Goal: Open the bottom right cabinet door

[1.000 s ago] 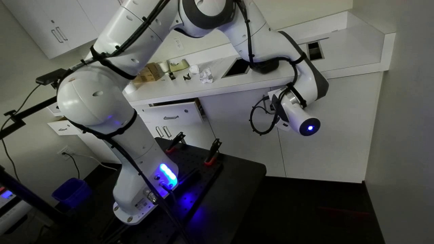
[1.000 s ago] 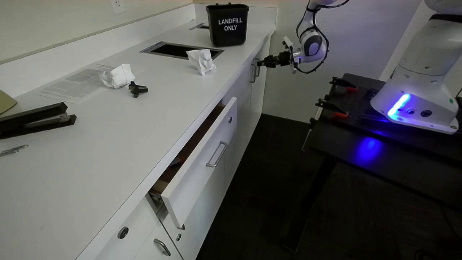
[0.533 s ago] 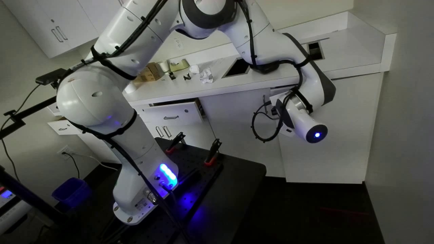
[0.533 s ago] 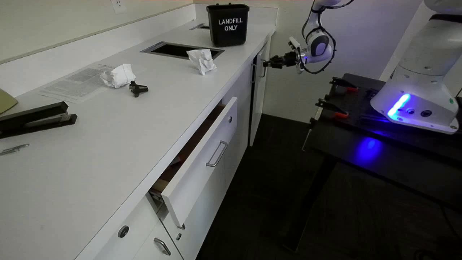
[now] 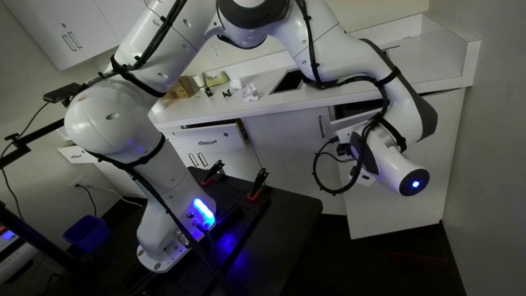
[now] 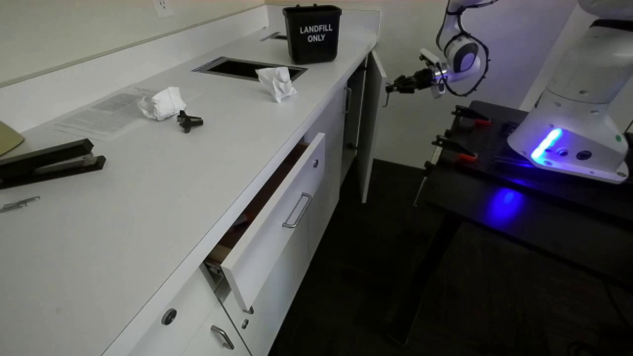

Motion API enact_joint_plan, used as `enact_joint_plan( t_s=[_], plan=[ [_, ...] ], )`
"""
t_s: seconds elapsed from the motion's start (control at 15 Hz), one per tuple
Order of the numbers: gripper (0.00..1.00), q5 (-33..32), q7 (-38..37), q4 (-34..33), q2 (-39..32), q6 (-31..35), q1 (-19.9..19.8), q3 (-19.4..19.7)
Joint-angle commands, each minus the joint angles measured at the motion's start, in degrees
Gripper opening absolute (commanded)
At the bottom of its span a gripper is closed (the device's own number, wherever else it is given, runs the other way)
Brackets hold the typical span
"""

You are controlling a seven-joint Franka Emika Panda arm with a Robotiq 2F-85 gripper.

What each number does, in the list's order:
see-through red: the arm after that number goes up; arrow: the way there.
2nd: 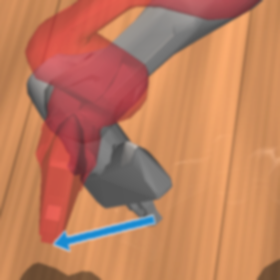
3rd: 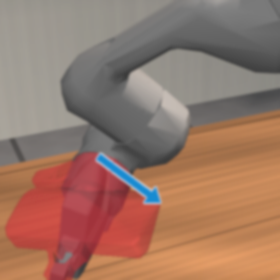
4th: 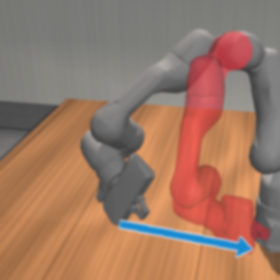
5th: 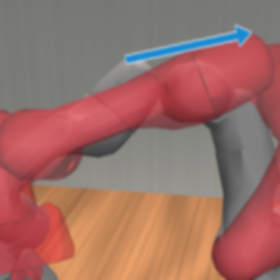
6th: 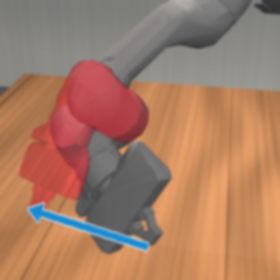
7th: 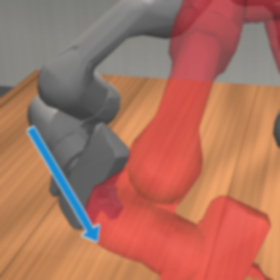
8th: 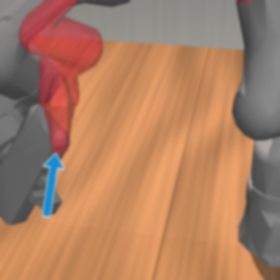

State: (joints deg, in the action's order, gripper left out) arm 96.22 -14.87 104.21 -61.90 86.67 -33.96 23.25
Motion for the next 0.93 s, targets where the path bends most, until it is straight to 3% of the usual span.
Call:
enact_joint_plan(
  t_s=[0.0, 0.47, 0.87],
  plan=[
    [0.02, -2.8, 2.2, -1.2, -0.9, 3.3, -2.5, 4.0],
    [0.02, -7.7, 2.1, -2.9, 0.1, 8.2, -7.0, 9.0],
    [0.02, -10.5, -1.1, -4.2, 2.9, 16.6, -8.7, 9.7]
  ],
)
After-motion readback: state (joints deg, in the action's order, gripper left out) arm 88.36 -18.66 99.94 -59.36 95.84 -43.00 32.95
